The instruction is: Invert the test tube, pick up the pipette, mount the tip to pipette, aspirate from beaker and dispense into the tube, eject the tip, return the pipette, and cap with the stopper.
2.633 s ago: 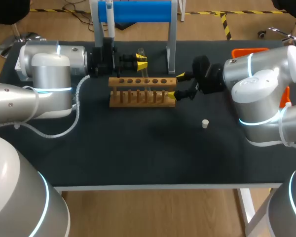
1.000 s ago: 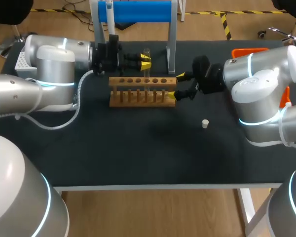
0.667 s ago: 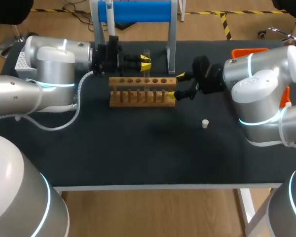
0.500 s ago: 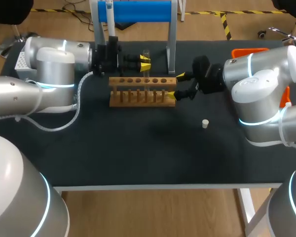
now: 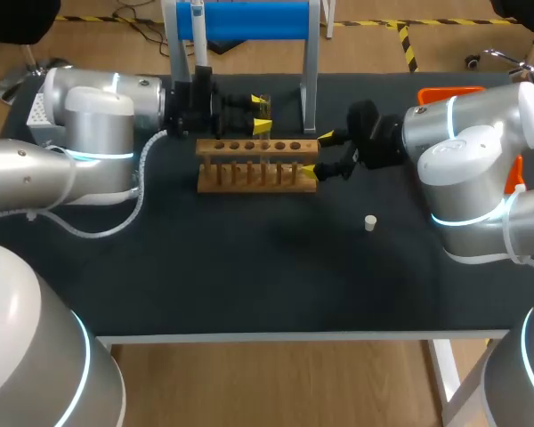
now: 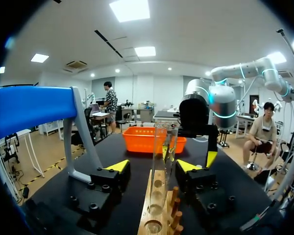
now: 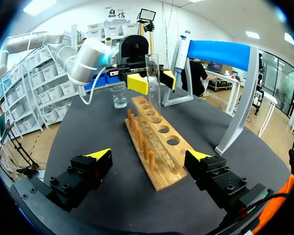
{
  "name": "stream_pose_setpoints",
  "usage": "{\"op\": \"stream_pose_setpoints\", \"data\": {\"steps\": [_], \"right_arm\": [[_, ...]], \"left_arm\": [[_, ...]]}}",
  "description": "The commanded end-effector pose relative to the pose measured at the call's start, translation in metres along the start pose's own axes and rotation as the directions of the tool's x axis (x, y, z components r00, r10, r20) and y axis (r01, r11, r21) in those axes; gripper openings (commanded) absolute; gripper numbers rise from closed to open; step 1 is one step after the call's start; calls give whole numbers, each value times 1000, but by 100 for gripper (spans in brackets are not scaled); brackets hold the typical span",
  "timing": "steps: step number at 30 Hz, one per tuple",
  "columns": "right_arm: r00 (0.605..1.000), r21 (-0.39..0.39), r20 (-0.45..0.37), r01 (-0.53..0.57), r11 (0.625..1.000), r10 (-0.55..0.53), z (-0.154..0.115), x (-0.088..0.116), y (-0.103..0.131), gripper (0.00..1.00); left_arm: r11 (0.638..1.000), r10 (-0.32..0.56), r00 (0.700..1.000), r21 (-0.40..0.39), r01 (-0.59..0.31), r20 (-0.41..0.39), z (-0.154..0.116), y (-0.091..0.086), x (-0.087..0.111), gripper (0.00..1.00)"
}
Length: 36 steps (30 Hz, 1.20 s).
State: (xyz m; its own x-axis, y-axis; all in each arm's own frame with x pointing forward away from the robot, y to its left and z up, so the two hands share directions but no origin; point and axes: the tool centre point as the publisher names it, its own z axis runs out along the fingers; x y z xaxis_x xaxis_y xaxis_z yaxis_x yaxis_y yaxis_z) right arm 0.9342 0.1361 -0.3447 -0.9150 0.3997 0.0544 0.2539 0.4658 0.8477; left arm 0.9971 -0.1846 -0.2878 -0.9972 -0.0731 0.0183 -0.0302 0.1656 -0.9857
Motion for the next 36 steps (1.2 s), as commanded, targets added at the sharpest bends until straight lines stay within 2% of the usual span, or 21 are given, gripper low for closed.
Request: {"op": "stream_pose_setpoints", "data": {"steps": [1, 8, 14, 23, 30, 32, 36], "right_arm": [[1000, 0, 0, 0, 1000, 0, 0, 0, 0, 100], [1000, 0, 0, 0, 1000, 0, 0, 0, 0, 100], [1000, 0, 0, 0, 1000, 0, 0, 0, 0, 100], [1000, 0, 0, 0, 1000, 0, 0, 0, 0, 100], [1000, 0, 0, 0, 1000, 0, 0, 0, 0, 100], [1000, 0, 0, 0, 1000, 0, 0, 0, 0, 100], [1000, 0, 0, 0, 1000, 0, 0, 0, 0, 100]], "left_arm": [[1000, -2, 1000, -2, 2, 6, -1, -2, 1, 100], [1000, -14, 1000, -12, 14, 10, -8, -7, 5, 100], [998, -36, 999, -50, 38, 32, -30, -18, 14, 100], [989, -65, 990, -124, 80, 123, -94, -45, 40, 100], [973, -126, 960, -157, 169, 250, -150, -55, 72, 100], [969, -153, 948, -145, 200, 281, -160, -58, 80, 100], [969, -153, 948, -145, 200, 281, -160, -58, 80, 100]]}}
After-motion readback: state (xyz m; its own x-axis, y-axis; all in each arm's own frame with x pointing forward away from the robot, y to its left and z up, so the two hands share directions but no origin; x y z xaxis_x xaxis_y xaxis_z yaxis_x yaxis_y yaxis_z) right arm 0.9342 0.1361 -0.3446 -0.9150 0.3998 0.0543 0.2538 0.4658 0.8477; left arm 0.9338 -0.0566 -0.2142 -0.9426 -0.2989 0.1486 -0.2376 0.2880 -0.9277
